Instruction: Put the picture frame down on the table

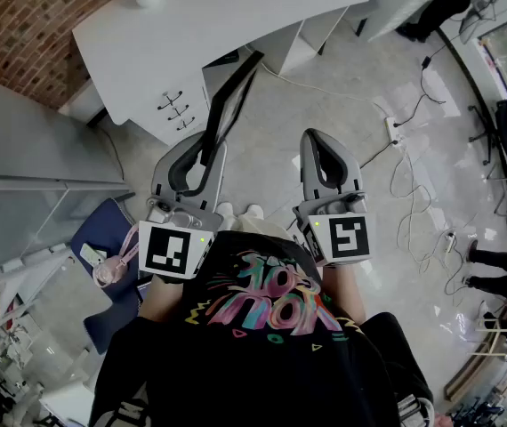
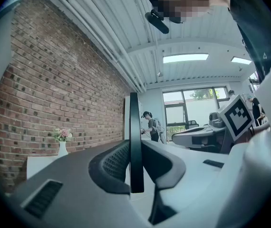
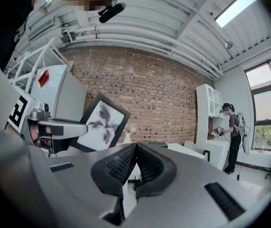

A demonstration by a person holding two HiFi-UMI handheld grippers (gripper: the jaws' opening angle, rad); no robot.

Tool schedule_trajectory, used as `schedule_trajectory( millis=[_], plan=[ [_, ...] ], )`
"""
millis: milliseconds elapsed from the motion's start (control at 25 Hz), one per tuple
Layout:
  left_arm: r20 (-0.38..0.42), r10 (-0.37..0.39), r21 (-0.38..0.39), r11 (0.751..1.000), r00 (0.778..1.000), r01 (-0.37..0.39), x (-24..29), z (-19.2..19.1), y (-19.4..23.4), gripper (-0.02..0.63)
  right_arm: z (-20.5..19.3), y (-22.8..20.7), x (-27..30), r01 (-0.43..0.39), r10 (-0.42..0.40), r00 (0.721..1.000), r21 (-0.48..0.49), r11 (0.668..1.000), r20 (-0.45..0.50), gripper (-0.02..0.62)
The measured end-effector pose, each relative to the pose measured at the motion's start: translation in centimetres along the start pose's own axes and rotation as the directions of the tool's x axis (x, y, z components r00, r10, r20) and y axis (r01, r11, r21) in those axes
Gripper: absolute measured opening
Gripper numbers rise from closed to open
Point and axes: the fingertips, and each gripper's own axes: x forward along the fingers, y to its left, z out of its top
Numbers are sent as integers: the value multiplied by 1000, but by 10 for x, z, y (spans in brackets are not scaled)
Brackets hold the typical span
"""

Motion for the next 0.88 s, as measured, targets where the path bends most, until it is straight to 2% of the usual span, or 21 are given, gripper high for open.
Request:
schedule_trajectory(
  millis=[200, 400, 560, 680, 800, 880],
  plan=[
    [13, 0, 13, 1000, 1000, -1, -1, 1, -13, 80, -2, -4, -14, 0, 0, 999, -15, 1000, 32, 18],
    [25, 7, 28, 1000, 1000, -8, 9, 4, -41, 80, -1, -26, -31, -5, 4, 999, 24, 1000, 55, 18],
    [-9, -9, 79, 997, 1000, 10, 16, -7, -57, 80, -9, -43, -38, -19, 17, 998, 35, 999, 57, 18],
    [-16, -12, 84, 996, 1000, 13, 23, -8, -62, 80, -3, -51, -36, -22, 16, 995, 62, 998, 102, 18],
    [-26, -8, 90, 996, 1000, 11, 35, -10, -60, 80, -8, -60, -26, -25, 18, 995, 72, 997, 96, 18],
    [-32, -8, 89, 996, 999, 11, 47, -13, -55, 80, -16, -68, -16, -20, 16, 998, 74, 997, 58, 18]
  ],
)
